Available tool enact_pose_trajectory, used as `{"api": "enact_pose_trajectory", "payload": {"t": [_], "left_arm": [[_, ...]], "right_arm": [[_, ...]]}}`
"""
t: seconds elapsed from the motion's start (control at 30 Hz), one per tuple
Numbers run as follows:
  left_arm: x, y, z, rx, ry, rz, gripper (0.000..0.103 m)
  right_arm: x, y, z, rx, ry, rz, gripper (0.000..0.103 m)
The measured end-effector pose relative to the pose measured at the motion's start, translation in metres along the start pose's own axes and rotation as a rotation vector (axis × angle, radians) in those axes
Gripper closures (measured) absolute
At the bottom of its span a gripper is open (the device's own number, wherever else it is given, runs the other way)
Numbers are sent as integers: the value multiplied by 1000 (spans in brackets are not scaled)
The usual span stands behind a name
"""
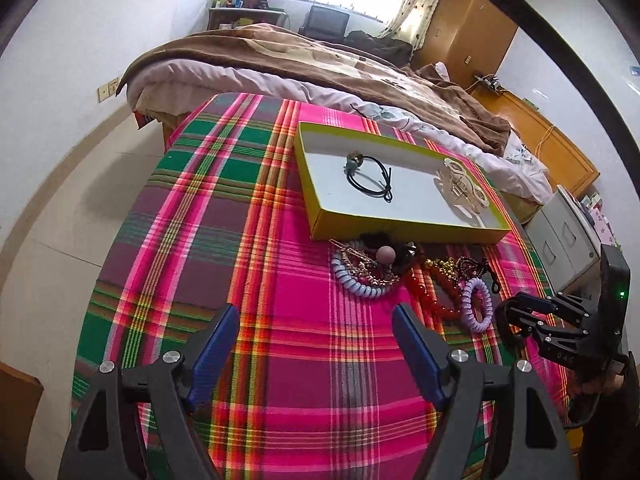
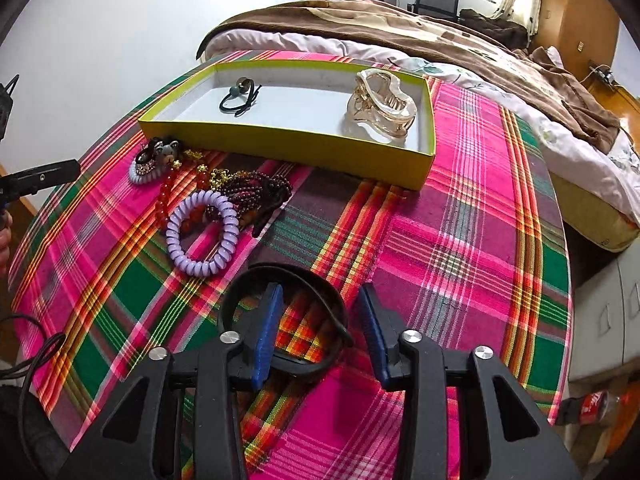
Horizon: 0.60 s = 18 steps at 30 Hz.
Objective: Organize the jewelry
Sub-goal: 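Withdraw from the box and grasp the black band with the right tool, then grasp a purple coil hair tie with the left tool while the right tool holds the black band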
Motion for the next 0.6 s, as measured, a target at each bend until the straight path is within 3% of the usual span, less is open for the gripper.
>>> {"api": "enact_pose_trajectory", "payload": {"t": [0.2,0.33,0.6], "left_arm": [[11,6,1,-9,20,-8,25],[23,11,2,-15,41,-23,25],[74,24,-5,-48,111,-122,25]], "right_arm": [[6,-7,-5,24,9,3,89],[12,-13,-8,38,31,-1,92],[29,-29,-13,80,111,-15,93]]}}
Point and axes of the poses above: each gripper's, at about its wrist camera, not at the fingertips, and y roughly the way its jaws point, x to its right, z to its top, the point moved 6 cm from there along y, roughly the way its jaws point, and after that the axes turned 14 degrees about x, right-handed, at the moved point
